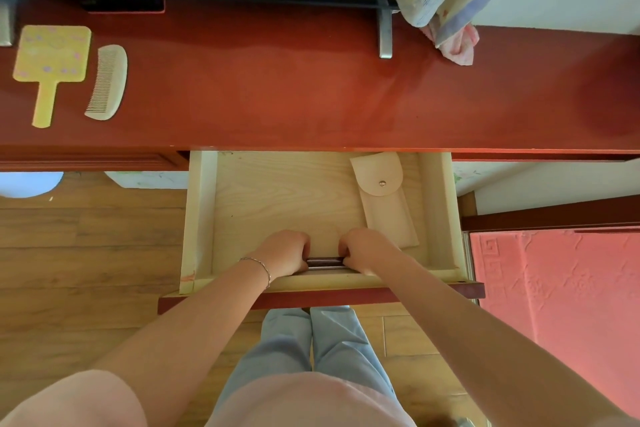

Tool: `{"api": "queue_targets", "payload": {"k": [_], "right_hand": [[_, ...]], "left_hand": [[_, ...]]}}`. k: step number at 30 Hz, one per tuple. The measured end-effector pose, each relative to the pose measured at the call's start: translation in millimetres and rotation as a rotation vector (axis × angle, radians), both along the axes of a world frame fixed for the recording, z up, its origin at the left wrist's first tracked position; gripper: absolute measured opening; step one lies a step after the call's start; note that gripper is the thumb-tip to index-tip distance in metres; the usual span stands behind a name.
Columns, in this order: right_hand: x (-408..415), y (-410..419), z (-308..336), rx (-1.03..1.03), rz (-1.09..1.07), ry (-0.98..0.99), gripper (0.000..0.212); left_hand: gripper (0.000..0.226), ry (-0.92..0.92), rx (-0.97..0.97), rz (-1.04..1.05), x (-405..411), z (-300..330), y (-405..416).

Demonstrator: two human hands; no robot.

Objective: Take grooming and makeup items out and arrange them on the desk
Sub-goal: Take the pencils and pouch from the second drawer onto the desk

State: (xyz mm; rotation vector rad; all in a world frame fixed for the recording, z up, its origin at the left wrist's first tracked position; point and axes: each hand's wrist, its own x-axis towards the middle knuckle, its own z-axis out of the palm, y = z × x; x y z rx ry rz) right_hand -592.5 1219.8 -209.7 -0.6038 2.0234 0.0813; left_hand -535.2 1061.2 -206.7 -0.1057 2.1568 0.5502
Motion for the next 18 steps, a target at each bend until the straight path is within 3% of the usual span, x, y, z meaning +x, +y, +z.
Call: {"api": "queue_targets", "payload": {"k": [11, 18], "right_hand": [[-7, -1, 17, -0.004, 0.082, -0.047, 0.026], [-17, 3, 43, -0.197, -0.139, -0.049, 0.021]], "left_hand": [[0.024, -0.171, -0.051, -0.122, -8, -5, -2], [0.023, -0.132, 0.088, -0.148, -6, 14, -15]]}}
